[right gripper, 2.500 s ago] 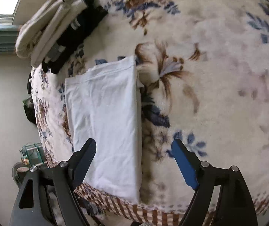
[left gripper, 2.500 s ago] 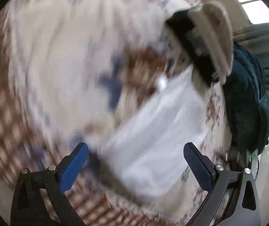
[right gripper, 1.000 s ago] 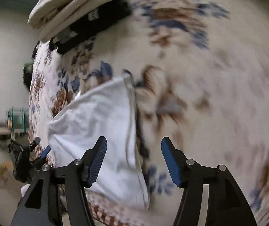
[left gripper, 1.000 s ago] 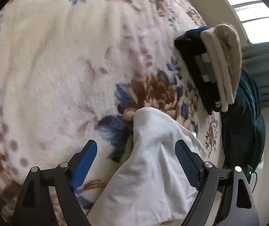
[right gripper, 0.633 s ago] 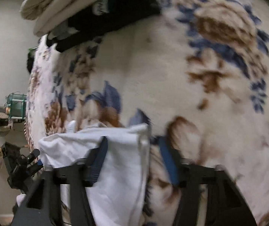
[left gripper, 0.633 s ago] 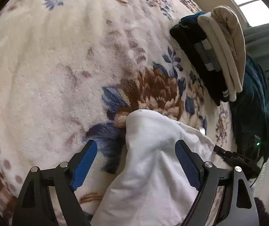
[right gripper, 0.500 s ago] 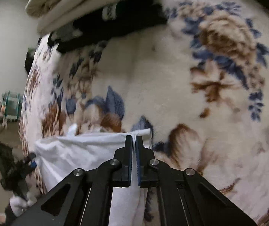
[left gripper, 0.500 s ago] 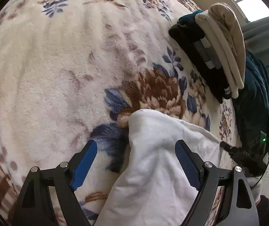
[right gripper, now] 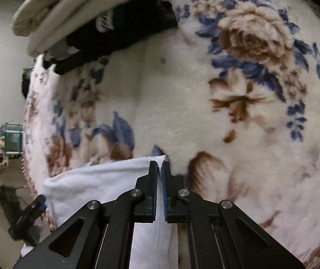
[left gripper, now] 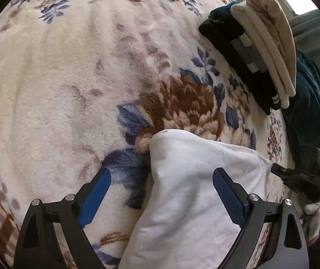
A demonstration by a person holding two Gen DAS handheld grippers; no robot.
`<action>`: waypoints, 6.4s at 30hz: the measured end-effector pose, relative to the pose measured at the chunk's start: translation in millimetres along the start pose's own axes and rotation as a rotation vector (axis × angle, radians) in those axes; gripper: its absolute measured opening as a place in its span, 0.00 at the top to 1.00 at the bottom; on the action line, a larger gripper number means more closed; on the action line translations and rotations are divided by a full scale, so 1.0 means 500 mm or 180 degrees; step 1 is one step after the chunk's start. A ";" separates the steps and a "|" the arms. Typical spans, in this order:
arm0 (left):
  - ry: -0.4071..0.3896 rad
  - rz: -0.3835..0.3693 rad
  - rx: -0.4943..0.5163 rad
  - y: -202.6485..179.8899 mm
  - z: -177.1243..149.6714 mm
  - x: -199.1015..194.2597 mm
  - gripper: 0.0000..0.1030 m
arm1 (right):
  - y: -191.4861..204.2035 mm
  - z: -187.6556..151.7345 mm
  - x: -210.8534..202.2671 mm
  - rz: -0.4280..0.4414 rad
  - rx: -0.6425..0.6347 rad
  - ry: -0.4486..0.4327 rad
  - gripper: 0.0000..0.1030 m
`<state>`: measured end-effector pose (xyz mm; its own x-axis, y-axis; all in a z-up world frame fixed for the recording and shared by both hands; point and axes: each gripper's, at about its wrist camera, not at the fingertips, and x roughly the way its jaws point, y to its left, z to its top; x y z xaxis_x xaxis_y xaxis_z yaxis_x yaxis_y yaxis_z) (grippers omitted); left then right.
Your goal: Fold small clothes
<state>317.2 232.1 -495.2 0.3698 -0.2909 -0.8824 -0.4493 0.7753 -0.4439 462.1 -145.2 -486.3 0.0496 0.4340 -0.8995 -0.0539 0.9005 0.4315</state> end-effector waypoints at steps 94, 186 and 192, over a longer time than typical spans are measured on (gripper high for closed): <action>0.0484 -0.1038 -0.0134 0.043 0.051 0.055 0.12 | -0.082 -0.191 0.095 0.0691 0.0465 0.0785 0.24; 0.1239 -0.1353 0.0776 -0.071 0.102 0.126 0.00 | -0.144 -0.242 0.083 0.0575 0.1415 0.0283 0.82; 0.1177 -0.1148 0.1078 -0.110 0.063 0.134 0.92 | -0.155 -0.250 0.081 0.0696 0.1385 0.0216 0.82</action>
<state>392.4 187.7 -524.8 0.1168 -0.6959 -0.7086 -0.0428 0.7093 -0.7036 343.8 -200.6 -564.8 0.0176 0.6246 -0.7807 0.3666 0.7224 0.5862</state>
